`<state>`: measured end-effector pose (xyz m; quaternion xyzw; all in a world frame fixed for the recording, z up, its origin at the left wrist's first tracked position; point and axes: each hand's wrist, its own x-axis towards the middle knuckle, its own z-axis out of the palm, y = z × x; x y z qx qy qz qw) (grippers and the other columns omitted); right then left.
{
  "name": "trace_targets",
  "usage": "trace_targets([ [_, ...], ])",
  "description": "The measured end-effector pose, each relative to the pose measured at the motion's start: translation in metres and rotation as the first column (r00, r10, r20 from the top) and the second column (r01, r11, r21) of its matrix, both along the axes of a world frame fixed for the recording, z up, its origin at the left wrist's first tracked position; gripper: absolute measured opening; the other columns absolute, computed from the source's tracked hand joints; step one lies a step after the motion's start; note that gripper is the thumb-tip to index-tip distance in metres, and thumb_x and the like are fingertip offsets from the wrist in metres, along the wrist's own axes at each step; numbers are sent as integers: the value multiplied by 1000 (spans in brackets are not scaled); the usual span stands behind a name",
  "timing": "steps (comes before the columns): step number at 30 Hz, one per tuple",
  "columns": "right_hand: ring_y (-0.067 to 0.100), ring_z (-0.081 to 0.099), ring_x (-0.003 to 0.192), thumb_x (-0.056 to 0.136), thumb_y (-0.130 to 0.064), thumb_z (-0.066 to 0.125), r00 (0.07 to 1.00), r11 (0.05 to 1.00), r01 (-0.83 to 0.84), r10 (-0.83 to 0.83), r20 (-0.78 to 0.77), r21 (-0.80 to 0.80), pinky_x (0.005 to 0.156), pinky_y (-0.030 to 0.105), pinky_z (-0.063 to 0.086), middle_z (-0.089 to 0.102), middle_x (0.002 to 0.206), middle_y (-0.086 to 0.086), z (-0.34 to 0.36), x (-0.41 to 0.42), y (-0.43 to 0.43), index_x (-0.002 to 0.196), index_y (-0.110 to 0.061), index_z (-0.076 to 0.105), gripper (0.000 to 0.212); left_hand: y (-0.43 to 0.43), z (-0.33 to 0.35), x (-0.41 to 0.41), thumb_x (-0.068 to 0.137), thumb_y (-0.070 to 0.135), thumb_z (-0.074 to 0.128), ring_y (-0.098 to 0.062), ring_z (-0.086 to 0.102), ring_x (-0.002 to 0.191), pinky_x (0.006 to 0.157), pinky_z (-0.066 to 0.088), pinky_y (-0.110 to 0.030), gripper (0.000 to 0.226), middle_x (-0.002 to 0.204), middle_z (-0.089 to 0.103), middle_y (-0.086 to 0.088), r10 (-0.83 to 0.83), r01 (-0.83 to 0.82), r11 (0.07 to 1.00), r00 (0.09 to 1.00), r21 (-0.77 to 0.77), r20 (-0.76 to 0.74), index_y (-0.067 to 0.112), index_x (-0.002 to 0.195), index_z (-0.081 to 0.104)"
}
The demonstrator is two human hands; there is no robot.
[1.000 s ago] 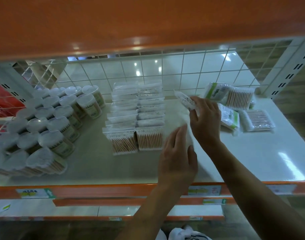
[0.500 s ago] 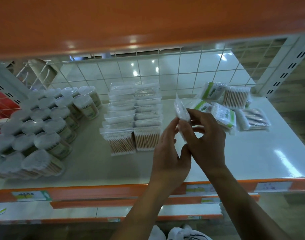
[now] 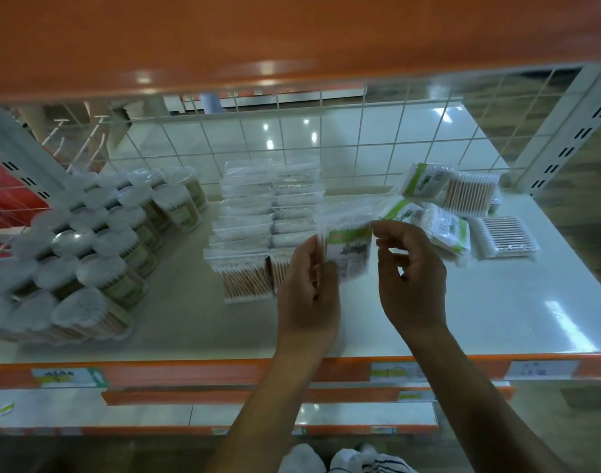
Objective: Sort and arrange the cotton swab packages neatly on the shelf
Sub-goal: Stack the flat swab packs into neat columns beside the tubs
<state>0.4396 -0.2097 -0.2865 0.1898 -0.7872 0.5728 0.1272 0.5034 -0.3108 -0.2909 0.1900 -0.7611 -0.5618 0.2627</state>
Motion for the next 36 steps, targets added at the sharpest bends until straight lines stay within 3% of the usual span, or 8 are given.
trace_targets([
  [7,16,66,79,84,19,40,882,922,-148,287,373,-359,64,28,51,69,91,4,0,-4,3,98,-22,60,47,-7,-1,8,85,25,43,-10,63,94,86,52,-42,30,98,67,12,10,-7,992,1000,130,-22,27,109,62],
  [12,25,66,82,86,12,49,796,846,-205,437,418,-492,64,35,51,71,91,8,3,2,3,96,-12,62,29,-10,2,14,85,21,42,1,60,83,71,47,-19,33,91,67,19,8,5,972,998,235,-55,30,110,62],
  [18,24,65,83,88,10,50,759,818,-246,496,421,-521,67,35,50,70,88,4,1,13,-2,95,-13,64,27,-14,-2,20,84,30,50,-6,64,84,68,50,-22,23,98,66,2,80,-58,967,993,247,-82,30,107,53],
  [22,23,65,96,85,2,60,719,811,-278,531,448,-516,80,35,53,70,100,6,-3,18,-5,107,-13,61,26,-16,-5,26,82,21,53,-1,62,71,61,51,-20,12,81,65,12,67,-35,969,990,244,-126,23,95,53],
  [25,22,63,107,76,-12,69,666,804,-317,566,485,-502,89,36,52,68,113,6,-7,22,-7,121,-15,54,47,-21,-11,33,87,21,53,-4,66,79,68,53,-20,14,88,68,15,21,-5,977,997,213,-73,25,99,58],
  [28,22,64,106,70,-21,75,582,768,-379,631,513,-516,85,30,53,68,113,6,-11,29,-12,126,-17,49,62,-26,-15,41,92,12,56,-13,67,90,75,55,-24,26,98,69,1,-27,28,981,1000,191,-9,35,98,65],
  [30,24,64,105,69,-19,73,549,754,-412,654,521,-512,85,31,53,68,111,11,-12,36,-18,126,-14,51,62,-30,-17,46,85,17,59,-21,68,86,74,57,-37,23,94,69,-8,-26,22,984,1000,174,18,37,87,70],
  [36,19,63,99,77,-10,73,732,905,-293,419,537,-307,87,35,53,66,105,0,-24,54,-41,110,-25,55,40,-46,-22,60,89,33,46,-32,64,78,73,53,-54,24,80,68,-10,41,-43,967,999,251,10,23,85,67],
])
